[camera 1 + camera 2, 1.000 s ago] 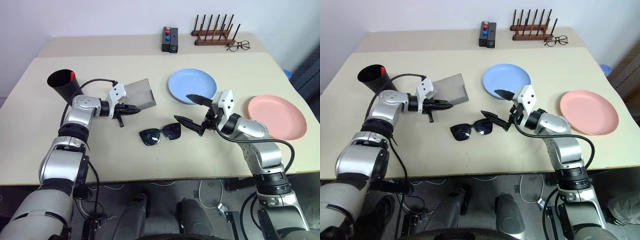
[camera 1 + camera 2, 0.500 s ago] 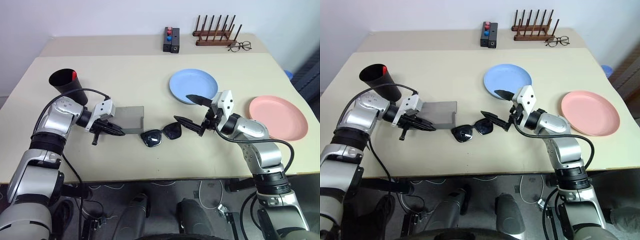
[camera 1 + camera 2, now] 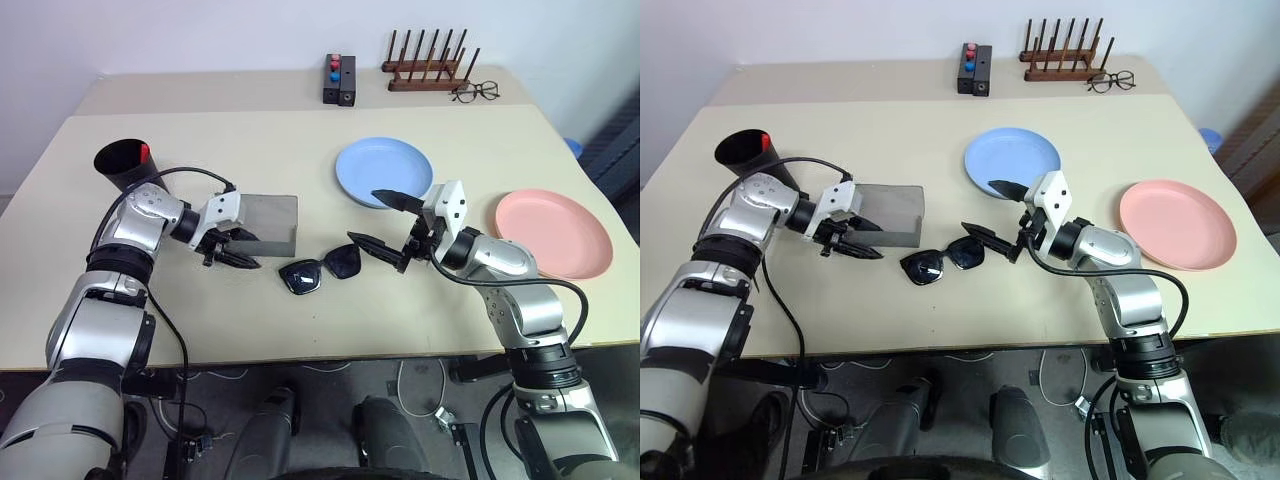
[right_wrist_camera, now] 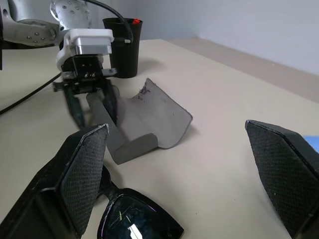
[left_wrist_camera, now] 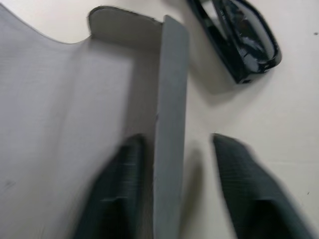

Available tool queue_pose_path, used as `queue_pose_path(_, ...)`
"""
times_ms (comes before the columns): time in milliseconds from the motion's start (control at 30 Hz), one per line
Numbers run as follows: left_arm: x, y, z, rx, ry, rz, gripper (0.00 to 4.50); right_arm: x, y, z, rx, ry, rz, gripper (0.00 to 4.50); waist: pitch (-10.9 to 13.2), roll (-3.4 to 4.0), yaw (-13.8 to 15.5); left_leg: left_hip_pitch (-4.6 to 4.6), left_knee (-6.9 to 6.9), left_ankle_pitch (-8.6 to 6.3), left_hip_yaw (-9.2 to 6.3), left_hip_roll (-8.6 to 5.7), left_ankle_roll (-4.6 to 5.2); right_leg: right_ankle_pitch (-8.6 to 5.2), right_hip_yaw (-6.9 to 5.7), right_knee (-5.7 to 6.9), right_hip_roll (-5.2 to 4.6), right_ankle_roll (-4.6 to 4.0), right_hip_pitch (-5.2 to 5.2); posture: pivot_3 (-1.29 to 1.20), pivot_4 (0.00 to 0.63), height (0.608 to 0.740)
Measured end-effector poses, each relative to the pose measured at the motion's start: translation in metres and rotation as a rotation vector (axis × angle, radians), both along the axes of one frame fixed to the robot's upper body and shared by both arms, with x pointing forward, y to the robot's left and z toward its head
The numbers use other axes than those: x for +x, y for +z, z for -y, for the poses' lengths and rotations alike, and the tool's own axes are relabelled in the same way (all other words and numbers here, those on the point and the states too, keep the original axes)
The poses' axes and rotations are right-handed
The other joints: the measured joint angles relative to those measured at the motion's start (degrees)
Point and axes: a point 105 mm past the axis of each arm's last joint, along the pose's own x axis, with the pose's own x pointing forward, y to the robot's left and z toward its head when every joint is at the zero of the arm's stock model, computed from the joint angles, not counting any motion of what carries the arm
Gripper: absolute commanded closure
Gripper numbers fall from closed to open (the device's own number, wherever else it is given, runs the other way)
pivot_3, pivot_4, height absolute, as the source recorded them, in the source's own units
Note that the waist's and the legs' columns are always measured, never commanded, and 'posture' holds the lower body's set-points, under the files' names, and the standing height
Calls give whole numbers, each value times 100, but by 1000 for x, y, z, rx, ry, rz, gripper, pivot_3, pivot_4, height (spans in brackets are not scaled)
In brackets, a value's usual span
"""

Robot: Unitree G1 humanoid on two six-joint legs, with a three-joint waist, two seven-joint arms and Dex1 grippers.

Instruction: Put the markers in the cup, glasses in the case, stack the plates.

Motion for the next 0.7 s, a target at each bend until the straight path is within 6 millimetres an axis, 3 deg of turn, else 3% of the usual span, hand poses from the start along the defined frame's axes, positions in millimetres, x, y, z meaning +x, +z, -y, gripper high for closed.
queue_pose_path(33,0,1,0,-1,0,5,226,0,0,0,0,0,-1,0,0,0,1,0,0,0,0,0,0,0,0,1,0,0,0,0,150,738)
queue_pose_path(67,1,1,0,-3,4,11,102,0,0,0,0,-1,-2,0,0,0,2,0,0,0,0,1,0,0,0,1,0,0,0,0,150,738)
queue_pose_path(233,8,14,2,-66,62,-6,102,0,-1,1,-3,2,-4,0,1,-2,12,-4,5,0,-3,-1,0,0,-3,1,1,0,0,0,150,738)
queue_pose_path(367,14,59,22,-233,84,-32,102,-7,-7,19,-89,18,-28,0,3,-5,20,-8,13,-1,-7,-5,3,-1,-10,0,-2,2,5,0,150,738)
queue_pose_path(467,13,75,42,-321,74,-48,102,-11,-9,40,-154,-3,-38,0,3,-4,5,-6,12,-1,-7,-2,3,-1,-10,0,-1,2,7,0,150,738)
queue_pose_path(600,6,67,83,-391,57,-86,102,-11,-1,54,-173,-26,-19,0,3,-4,-16,-4,13,-1,-4,2,2,0,-8,1,0,1,5,0,150,738)
queue_pose_path(700,0,54,100,-333,35,-99,102,-10,0,56,-173,-39,-13,0,3,-4,-30,-5,13,-1,-1,3,2,0,-7,3,0,1,3,0,150,738)
